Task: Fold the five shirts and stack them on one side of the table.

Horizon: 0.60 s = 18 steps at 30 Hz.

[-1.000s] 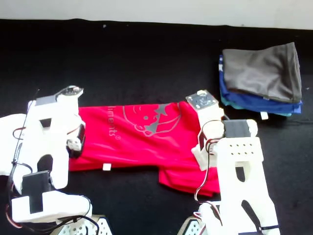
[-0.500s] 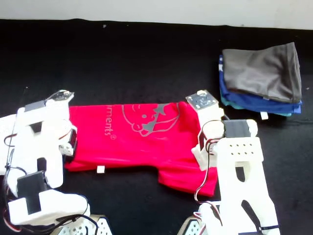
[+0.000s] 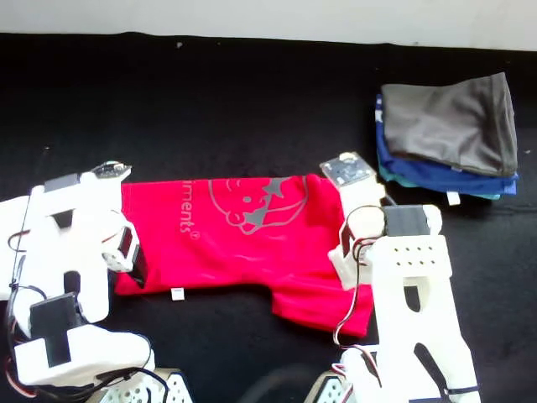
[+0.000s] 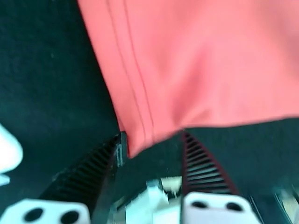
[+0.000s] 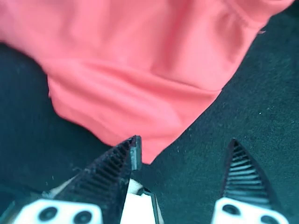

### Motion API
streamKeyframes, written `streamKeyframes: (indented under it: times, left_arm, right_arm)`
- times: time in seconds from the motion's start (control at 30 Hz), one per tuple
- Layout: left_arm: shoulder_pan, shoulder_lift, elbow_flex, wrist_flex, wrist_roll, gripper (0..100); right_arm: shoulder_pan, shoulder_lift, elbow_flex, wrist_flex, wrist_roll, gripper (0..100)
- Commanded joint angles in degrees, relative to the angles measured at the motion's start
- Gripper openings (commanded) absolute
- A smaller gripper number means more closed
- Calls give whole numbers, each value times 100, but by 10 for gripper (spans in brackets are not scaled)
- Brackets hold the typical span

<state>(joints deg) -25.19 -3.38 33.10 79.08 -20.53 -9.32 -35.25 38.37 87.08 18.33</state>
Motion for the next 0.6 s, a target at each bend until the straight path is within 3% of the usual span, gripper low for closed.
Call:
streamKeyframes:
  times: [0.0,0.1,0.2,0.23,0.3,0.47,0.57]
  left_arm:
    - [40,-101,-980,738,-26,213]
    - [57,-84,-1824,1020,-26,207]
    - [110,-13,-2343,765,-18,53]
    - [198,-4,-2396,563,-9,0]
    - [435,145,-2457,246,141,40]
    - [1270,1112,-2527,-369,229,9]
    - [1367,1780,-3020,-545,571,9]
  right_arm:
    - [40,-84,-92,-356,-466,281]
    - [40,-75,-92,-796,-756,189]
    - [40,-66,-92,-1358,-782,1]
    - [40,-22,-92,-1508,-782,9]
    - [31,224,-215,-1684,-826,39]
    - [-136,1543,-1376,-1701,-897,39]
    - [-136,2448,-2255,-1701,-897,39]
